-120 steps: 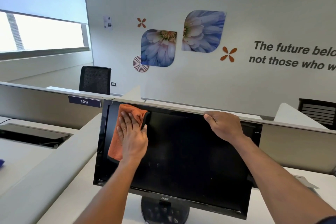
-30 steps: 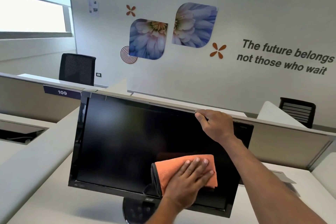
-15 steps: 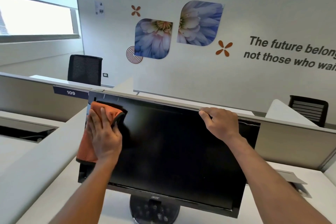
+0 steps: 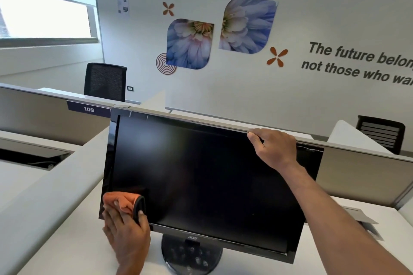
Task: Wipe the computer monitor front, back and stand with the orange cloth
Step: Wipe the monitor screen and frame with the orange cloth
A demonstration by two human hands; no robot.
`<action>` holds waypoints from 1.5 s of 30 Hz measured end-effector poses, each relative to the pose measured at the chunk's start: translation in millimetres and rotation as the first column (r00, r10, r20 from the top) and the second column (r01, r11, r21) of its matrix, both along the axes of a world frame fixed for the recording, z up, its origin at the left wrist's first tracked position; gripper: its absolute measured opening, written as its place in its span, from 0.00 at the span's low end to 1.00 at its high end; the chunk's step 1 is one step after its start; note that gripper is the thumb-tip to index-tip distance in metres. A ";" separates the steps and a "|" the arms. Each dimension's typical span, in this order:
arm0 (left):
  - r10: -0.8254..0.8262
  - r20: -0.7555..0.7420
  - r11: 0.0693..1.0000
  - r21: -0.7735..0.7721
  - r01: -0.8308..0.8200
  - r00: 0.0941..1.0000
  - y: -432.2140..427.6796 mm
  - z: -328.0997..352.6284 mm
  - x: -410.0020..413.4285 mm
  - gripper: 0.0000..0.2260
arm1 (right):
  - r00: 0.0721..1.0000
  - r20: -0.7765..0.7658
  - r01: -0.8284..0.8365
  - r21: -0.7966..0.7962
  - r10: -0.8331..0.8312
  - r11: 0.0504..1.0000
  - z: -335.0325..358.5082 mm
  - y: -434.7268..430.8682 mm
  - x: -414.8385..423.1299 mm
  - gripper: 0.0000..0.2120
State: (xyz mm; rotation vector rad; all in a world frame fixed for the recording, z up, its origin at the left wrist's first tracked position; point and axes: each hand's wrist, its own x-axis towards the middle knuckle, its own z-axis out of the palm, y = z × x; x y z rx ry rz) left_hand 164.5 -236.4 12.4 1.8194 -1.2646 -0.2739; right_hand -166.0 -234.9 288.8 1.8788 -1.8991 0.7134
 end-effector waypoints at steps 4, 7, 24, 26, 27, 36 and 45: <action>-0.005 0.013 0.996 0.084 0.004 1.000 1.2 6.0 0.0 0.36 | 1.000 0.001 0.002 0.002 -0.002 1.000 -1.0 1.0 -1.5 0.13; 0.023 0.036 0.998 0.065 -0.025 0.999 0.9 17.7 -5.5 0.33 | 1.000 0.008 0.003 -0.013 -0.003 1.000 -2.4 -1.3 -2.5 0.15; 0.001 0.022 0.998 0.068 -0.002 1.000 0.0 15.3 8.5 0.27 | 1.000 -0.009 0.007 -0.005 -0.007 1.000 -1.3 1.5 -1.8 0.12; -0.013 0.025 0.999 0.049 0.012 1.000 -0.2 13.7 14.8 0.27 | 1.000 -0.012 0.007 -0.004 -0.007 1.000 -1.3 2.6 -1.8 0.13; -0.016 0.024 0.999 0.028 0.016 1.000 -0.1 12.2 16.5 0.27 | 1.000 -0.009 0.007 -0.004 -0.007 1.000 -1.4 3.4 -1.6 0.13; -0.084 0.123 0.996 -0.008 0.086 0.989 17.3 -1.4 6.2 0.23 | 1.000 -0.006 0.005 -0.001 -0.005 1.000 -1.1 2.6 0.0 0.14; -0.321 0.287 0.926 -0.107 0.363 0.903 62.5 -30.1 -89.0 0.32 | 1.000 0.017 0.008 -0.012 -0.008 1.000 -2.1 5.9 -0.3 0.13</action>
